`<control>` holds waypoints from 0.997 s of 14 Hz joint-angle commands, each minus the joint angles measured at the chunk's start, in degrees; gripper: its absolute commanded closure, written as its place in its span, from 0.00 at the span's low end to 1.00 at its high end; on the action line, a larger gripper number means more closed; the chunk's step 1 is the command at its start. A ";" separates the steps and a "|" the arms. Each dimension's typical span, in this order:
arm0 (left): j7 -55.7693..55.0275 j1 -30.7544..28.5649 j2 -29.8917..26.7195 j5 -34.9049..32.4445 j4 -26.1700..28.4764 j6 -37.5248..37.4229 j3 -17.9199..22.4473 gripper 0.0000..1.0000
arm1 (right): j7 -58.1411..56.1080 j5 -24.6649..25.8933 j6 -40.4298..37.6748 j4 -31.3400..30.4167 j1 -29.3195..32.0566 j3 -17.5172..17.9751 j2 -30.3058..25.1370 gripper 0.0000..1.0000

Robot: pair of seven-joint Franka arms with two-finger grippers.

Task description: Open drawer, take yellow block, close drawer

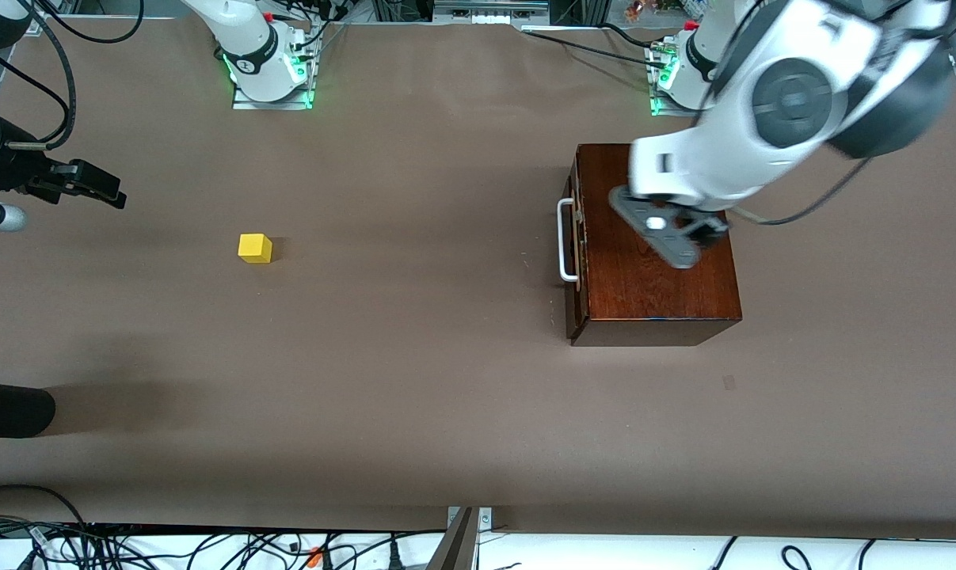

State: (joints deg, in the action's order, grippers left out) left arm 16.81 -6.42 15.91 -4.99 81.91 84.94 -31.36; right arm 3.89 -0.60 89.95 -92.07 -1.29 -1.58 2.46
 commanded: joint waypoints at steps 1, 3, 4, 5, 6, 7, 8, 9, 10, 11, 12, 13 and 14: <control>-1.07 -1.14 -5.17 4.97 1.22 -1.00 6.72 0.00 | 0.42 -1.16 -0.30 0.84 0.76 0.44 -0.09 0.00; -1.43 3.84 -8.25 7.36 2.89 -0.13 17.25 0.00 | 0.42 -1.07 -0.30 0.92 0.76 0.44 -0.09 0.00; -2.04 6.05 -9.22 7.45 3.07 -0.12 21.65 0.00 | 0.42 -1.07 -0.30 0.92 0.76 0.44 -0.09 0.00; -4.04 7.46 -10.54 7.54 3.77 0.05 24.91 0.00 | 0.42 -1.07 -0.30 0.92 0.76 0.44 -0.09 0.00; -7.89 8.26 -12.03 7.54 5.34 0.84 27.03 0.00 | 0.42 -1.07 -0.30 0.92 0.76 0.44 -0.09 0.00; -12.37 8.36 -14.31 7.37 7.45 2.24 28.01 0.00 | 0.42 -1.16 -0.30 0.92 0.76 0.44 -0.09 0.00; -16.15 8.36 -16.33 7.19 9.73 2.69 28.20 0.00 | 0.42 -1.07 -0.30 0.92 0.76 0.44 -0.09 0.00; -18.80 8.36 -17.74 6.84 11.06 2.69 29.07 0.00 | 0.42 -1.07 -0.38 0.92 0.76 0.44 -0.09 0.00; -21.35 8.36 -18.28 6.84 11.77 2.87 29.60 0.00 | 0.42 -1.07 -0.30 0.92 0.76 0.44 -0.09 0.00; -23.21 8.27 -18.37 6.84 11.60 3.04 29.95 0.00 | 0.42 -1.07 -0.21 1.01 0.76 0.44 -0.09 0.00; -23.66 8.27 -18.46 6.75 11.43 3.04 30.39 0.00 | 0.33 -1.07 -0.21 1.01 0.76 0.44 -0.09 0.00; -23.49 8.27 -18.46 6.58 11.51 3.04 30.48 0.00 | 0.42 -1.07 -0.21 1.01 0.85 0.44 -0.09 0.00; -23.40 8.27 -18.46 6.57 11.51 2.96 30.57 0.00 | 0.33 -1.07 -0.21 1.01 0.76 0.44 -0.09 0.00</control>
State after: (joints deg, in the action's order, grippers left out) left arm -5.35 0.97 -1.11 1.34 91.40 86.57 -1.74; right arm 3.89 -0.60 90.01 -92.03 -1.27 -1.59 2.46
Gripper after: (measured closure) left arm 0.000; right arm 0.000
